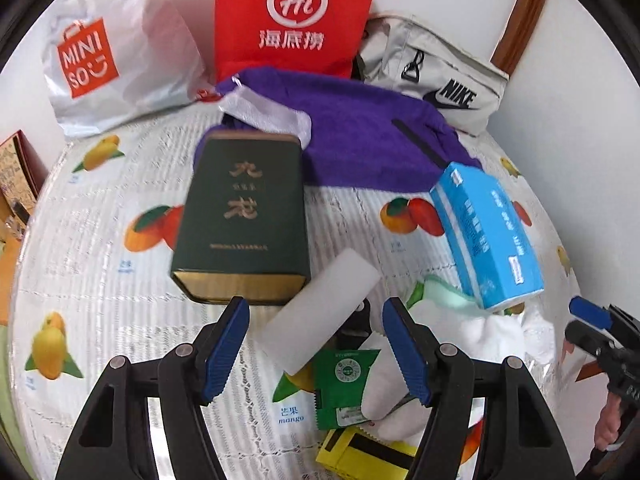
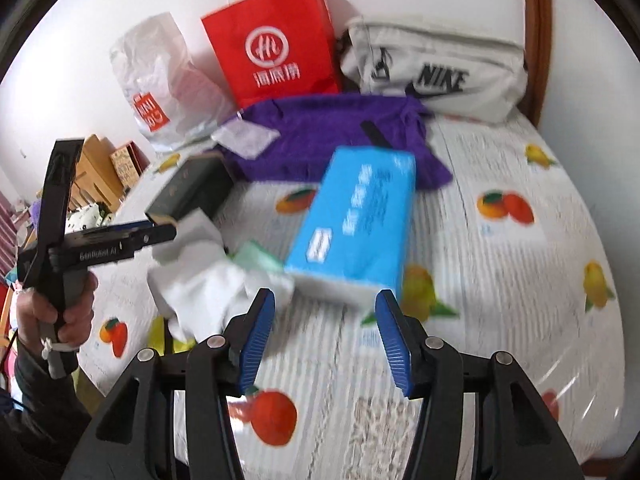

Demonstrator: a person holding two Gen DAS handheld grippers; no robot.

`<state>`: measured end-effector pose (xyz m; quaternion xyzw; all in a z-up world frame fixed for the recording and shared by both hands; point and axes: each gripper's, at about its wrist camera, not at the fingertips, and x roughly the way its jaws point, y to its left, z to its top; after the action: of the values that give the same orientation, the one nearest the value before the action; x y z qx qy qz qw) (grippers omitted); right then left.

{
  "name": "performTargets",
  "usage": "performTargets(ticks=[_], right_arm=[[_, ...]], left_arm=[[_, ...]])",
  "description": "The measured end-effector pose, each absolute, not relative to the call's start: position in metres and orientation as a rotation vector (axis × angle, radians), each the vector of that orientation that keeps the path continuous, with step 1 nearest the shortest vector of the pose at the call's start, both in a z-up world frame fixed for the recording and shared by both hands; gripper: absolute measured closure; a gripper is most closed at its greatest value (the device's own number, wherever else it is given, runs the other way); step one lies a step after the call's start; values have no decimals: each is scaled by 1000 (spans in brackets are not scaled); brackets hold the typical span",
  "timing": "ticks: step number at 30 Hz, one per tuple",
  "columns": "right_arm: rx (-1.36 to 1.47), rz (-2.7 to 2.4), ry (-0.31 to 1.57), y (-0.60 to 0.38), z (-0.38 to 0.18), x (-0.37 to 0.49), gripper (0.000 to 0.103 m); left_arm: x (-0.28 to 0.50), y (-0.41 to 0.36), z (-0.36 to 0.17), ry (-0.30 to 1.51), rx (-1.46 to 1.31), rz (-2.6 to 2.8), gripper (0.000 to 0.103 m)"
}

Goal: Organize soft objects
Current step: 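Move both tools back toward the white sponge block and socks, then grasp the white sponge block with the left tool while the right tool reaches the white sock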

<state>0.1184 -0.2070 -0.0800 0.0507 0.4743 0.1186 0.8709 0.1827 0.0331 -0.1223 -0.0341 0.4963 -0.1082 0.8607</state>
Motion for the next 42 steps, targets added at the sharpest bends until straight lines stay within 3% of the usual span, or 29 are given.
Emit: performTargets(ticks=[11,12,13,18,34,37,39,42], right_arm=[[111,238,1050,-207,-109,112,51],[112,239,1054,-206,-110,112,51],[108,242,1058,-205,-111,113,51],[96,270,1053,-198,-111,111,51],[75,428,967,-165,-90,107,49],[46,465,925,-153,-81,105,43],[26,493,901,-144,-75,105,29],[-30,532,870,-124,-71,107,27]], left_arm=[[189,29,-142,1016,-29,-258,36],[190,29,-143,1018,-31,-262,38],[191,27,-145,1025,-25,-265,49],[188,29,-142,1007,-35,-270,56],[138,56,-95,907,-55,-171,57],[132,63,-97,913,-63,-152,57],[129,68,-99,914,-75,-144,57],[127,74,-103,919,-98,-140,57]])
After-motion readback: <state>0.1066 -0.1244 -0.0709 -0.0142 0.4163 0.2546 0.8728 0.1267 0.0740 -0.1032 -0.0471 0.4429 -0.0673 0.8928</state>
